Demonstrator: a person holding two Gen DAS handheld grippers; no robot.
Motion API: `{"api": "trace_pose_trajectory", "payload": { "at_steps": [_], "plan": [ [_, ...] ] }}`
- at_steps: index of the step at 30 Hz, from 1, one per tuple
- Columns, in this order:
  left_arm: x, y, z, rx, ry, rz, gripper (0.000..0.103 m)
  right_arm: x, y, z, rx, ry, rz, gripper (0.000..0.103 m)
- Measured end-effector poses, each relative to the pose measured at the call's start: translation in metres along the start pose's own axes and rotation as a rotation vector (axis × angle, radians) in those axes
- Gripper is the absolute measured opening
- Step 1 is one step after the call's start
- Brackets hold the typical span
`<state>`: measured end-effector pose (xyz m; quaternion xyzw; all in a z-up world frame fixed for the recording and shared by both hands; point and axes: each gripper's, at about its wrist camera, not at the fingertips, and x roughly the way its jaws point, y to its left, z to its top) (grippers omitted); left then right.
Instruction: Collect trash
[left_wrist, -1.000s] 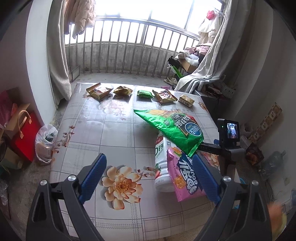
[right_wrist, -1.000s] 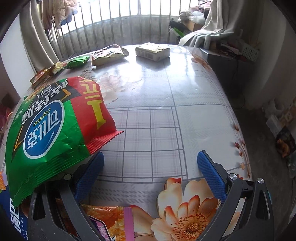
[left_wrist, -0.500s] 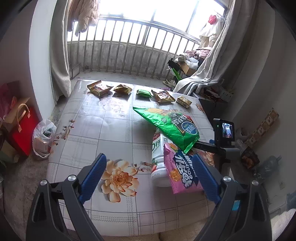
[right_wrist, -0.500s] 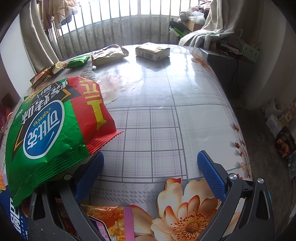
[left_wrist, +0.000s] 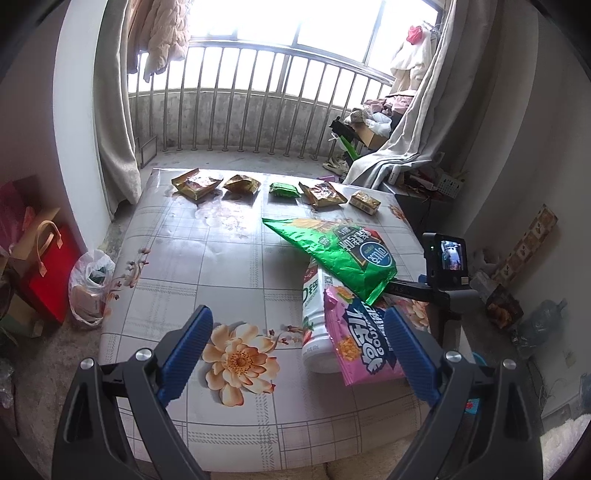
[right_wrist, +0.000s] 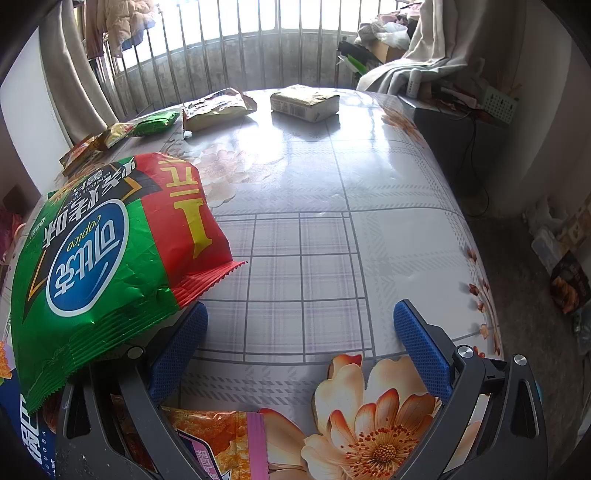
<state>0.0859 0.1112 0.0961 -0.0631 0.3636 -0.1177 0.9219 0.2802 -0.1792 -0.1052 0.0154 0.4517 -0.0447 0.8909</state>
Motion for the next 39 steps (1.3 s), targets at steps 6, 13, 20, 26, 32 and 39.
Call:
{"api": "trace_pose_trajectory", "payload": {
  "at_steps": [6, 13, 20, 26, 32, 39],
  "plan": [
    [-0.002, 0.017, 0.003, -0.011, -0.013, 0.027, 0.091, 0.000, 0.000, 0.000, 0.000, 0.000, 0.000, 0.097],
    [0.010, 0.034, -0.007, -0.064, 0.017, 0.027, 0.091, 0.000, 0.000, 0.000, 0.000, 0.000, -0.001, 0.097],
    [0.019, 0.022, -0.011, -0.027, 0.048, 0.015, 0.091, 0.000, 0.000, -0.001, 0.000, -0.001, -0.001, 0.097],
    [0.023, 0.008, -0.011, -0.009, 0.042, -0.018, 0.091, 0.000, 0.000, -0.001, 0.000, -0.001, -0.001, 0.097],
    [0.032, -0.001, -0.014, 0.015, 0.065, -0.039, 0.091, 0.000, 0.000, -0.001, 0.000, -0.001, -0.001, 0.097],
    [0.031, 0.002, -0.017, 0.011, 0.064, -0.039, 0.091, 0.000, 0.000, -0.001, 0.000, -0.001, -0.001, 0.097]
  ]
}}
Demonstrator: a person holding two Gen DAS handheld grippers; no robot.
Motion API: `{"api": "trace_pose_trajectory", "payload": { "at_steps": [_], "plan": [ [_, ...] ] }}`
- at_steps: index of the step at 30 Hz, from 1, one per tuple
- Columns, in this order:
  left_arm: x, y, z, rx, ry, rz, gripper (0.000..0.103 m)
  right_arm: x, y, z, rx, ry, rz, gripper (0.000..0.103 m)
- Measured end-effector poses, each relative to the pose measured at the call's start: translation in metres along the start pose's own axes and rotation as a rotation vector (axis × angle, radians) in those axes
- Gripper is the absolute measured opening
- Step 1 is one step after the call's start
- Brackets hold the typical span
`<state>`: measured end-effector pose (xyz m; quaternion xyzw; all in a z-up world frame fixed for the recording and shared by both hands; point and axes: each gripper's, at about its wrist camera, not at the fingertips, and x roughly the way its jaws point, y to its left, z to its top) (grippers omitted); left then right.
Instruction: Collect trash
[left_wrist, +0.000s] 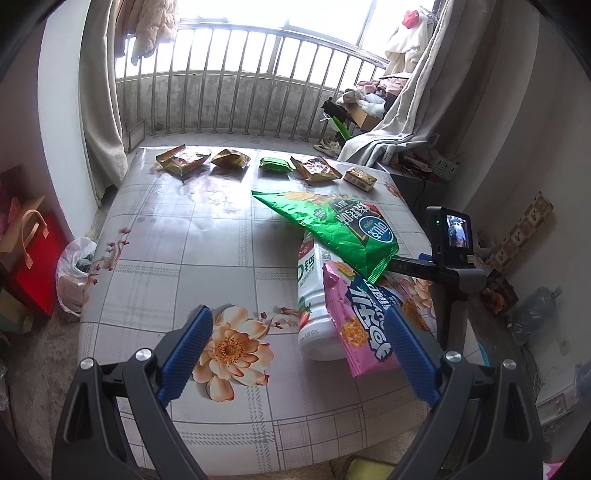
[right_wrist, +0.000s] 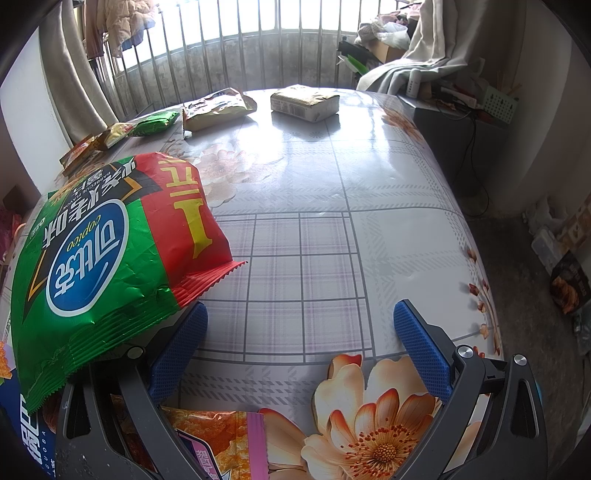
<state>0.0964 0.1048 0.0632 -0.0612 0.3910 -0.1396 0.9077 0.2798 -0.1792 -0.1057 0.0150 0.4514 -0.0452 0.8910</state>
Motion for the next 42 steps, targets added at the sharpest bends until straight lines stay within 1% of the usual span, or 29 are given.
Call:
{"api": "trace_pose_trajectory", "payload": {
  "at_steps": [4, 11, 16, 33, 42],
  "plan": [
    [-0.004, 0.005, -0.001, 0.001, -0.009, 0.009, 0.091, 0.001, 0.001, 0.000, 0.000, 0.000, 0.000, 0.097],
    [-0.002, 0.016, -0.002, -0.021, 0.001, 0.027, 0.092, 0.000, 0.001, 0.000, 0.000, 0.000, 0.000, 0.097],
    [0.010, 0.021, -0.001, -0.044, 0.014, 0.026, 0.092, 0.000, 0.000, 0.000, 0.000, 0.000, 0.000, 0.097],
    [0.023, 0.016, -0.007, -0.095, 0.016, -0.003, 0.092, 0.000, 0.000, 0.000, 0.000, 0.000, 0.000, 0.097],
    [0.031, 0.014, -0.005, -0.099, 0.016, 0.004, 0.092, -0.001, -0.001, 0.000, 0.000, 0.000, 0.000, 0.096]
  ]
}}
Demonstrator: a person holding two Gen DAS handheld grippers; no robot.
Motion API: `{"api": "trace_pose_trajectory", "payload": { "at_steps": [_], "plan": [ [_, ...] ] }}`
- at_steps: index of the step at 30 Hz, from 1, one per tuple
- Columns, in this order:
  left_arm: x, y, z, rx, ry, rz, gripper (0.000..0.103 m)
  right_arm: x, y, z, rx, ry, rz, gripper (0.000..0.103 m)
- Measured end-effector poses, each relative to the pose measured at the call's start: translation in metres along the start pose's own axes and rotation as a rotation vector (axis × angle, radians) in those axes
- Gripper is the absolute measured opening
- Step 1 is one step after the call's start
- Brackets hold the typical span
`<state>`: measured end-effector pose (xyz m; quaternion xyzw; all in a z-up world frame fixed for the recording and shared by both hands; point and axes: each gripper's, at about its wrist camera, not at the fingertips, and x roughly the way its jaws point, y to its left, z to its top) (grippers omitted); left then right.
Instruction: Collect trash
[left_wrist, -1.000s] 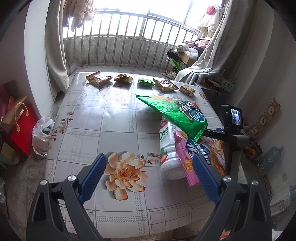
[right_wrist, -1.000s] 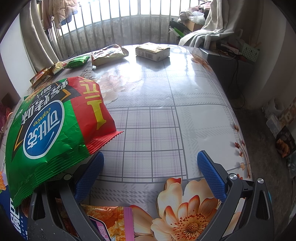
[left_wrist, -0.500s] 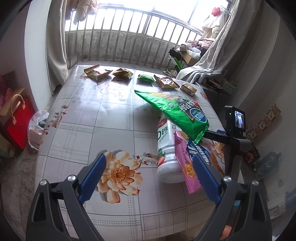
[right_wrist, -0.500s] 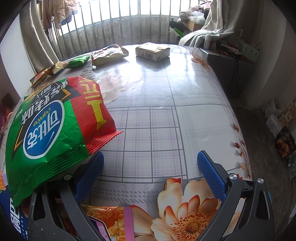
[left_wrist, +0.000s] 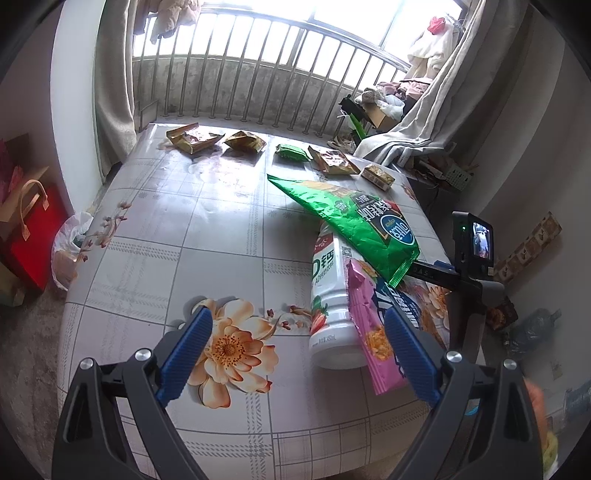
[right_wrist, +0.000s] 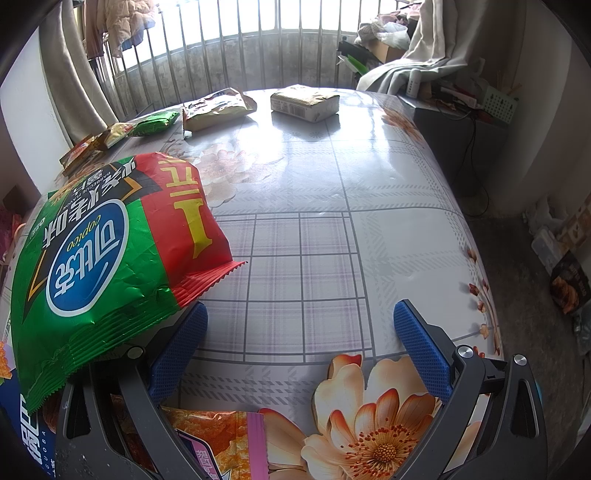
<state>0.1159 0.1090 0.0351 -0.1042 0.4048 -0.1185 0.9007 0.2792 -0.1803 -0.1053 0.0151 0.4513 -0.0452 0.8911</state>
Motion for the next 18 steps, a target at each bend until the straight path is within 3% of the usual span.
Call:
{"api": "trace_pose_trajectory", "payload": {
  "at_steps": [18],
  "plan": [
    [0.016, 0.001, 0.009, -0.018, -0.013, 0.017, 0.092, 0.001, 0.001, 0.000, 0.000, 0.000, 0.000, 0.097]
  ]
}}
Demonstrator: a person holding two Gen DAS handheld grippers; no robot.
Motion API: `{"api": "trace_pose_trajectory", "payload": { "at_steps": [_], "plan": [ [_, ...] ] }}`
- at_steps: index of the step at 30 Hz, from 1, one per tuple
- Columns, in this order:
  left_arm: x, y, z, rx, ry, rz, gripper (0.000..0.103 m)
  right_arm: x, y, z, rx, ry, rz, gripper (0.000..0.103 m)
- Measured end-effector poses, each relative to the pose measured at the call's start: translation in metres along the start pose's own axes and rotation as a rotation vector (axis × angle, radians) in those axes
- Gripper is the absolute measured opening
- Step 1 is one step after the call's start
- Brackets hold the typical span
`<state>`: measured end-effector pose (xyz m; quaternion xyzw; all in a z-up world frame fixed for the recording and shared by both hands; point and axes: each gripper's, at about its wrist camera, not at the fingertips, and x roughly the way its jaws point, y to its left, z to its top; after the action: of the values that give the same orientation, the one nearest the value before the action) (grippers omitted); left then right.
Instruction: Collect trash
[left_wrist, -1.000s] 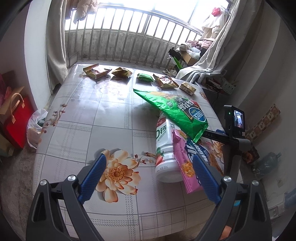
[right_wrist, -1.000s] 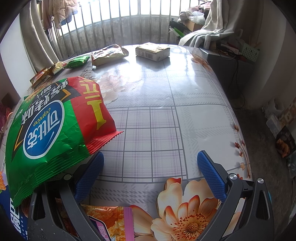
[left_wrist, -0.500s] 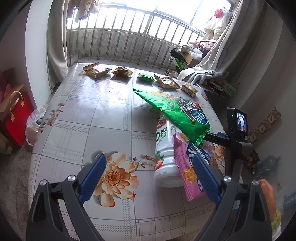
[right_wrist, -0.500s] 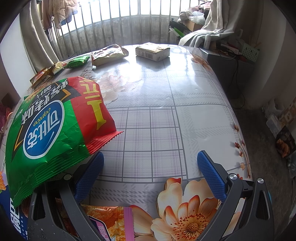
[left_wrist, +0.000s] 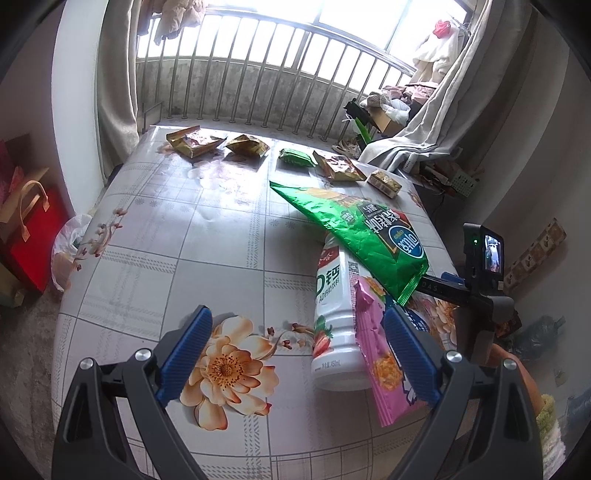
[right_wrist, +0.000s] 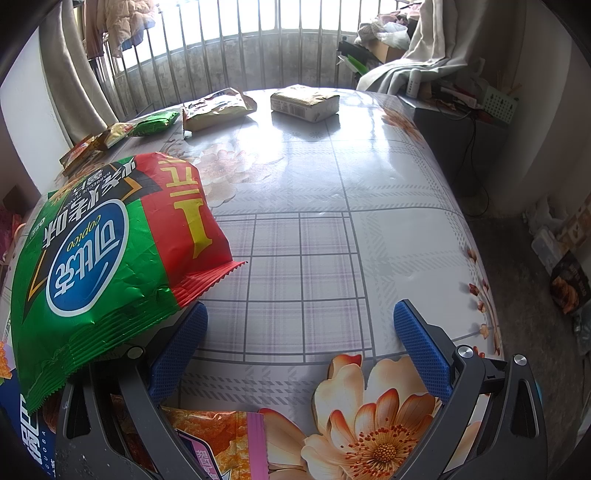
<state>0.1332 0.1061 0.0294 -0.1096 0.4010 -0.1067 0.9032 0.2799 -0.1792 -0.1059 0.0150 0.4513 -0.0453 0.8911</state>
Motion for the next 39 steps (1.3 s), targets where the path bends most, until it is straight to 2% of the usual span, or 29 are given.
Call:
{"api": "trace_pose_trajectory", "payload": {
  "at_steps": [17, 19, 22, 25, 26, 28, 31, 33, 35, 37, 39],
  "plan": [
    [0.000, -0.006, -0.001, 0.000, -0.002, 0.005, 0.092, 0.000, 0.000, 0.000, 0.000, 0.000, -0.001, 0.097],
    [-0.002, -0.008, -0.001, 0.002, -0.009, 0.001, 0.092, 0.003, 0.002, 0.002, -0.030, 0.002, 0.016, 0.096],
    [-0.004, -0.012, 0.005, 0.018, -0.016, -0.003, 0.092, 0.002, 0.002, 0.002, -0.070, 0.038, 0.043, 0.096],
    [0.000, -0.009, 0.021, 0.005, -0.010, -0.013, 0.092, -0.008, -0.006, -0.006, -0.044, 0.025, 0.043, 0.096],
    [0.002, -0.007, 0.027, -0.008, -0.009, -0.021, 0.092, -0.014, -0.008, -0.008, -0.038, 0.009, 0.035, 0.096],
    [0.010, -0.003, 0.044, -0.038, -0.004, -0.059, 0.092, -0.037, -0.011, -0.011, -0.043, -0.097, 0.011, 0.096],
    [0.040, 0.007, 0.076, -0.104, 0.058, -0.143, 0.092, -0.078, -0.012, -0.016, -0.075, -0.308, -0.095, 0.096],
    [0.062, 0.013, 0.091, -0.158, 0.108, -0.205, 0.092, -0.096, -0.013, -0.020, -0.068, -0.403, -0.163, 0.096],
    [0.090, 0.020, 0.103, -0.239, 0.181, -0.270, 0.092, -0.104, -0.018, -0.020, -0.037, -0.421, -0.168, 0.096],
    [0.114, 0.027, 0.110, -0.327, 0.239, -0.295, 0.091, -0.110, -0.022, -0.019, -0.020, -0.422, -0.144, 0.096],
    [0.140, 0.031, 0.112, -0.382, 0.302, -0.332, 0.091, -0.120, -0.025, -0.022, -0.003, -0.473, -0.121, 0.096]
  ]
}}
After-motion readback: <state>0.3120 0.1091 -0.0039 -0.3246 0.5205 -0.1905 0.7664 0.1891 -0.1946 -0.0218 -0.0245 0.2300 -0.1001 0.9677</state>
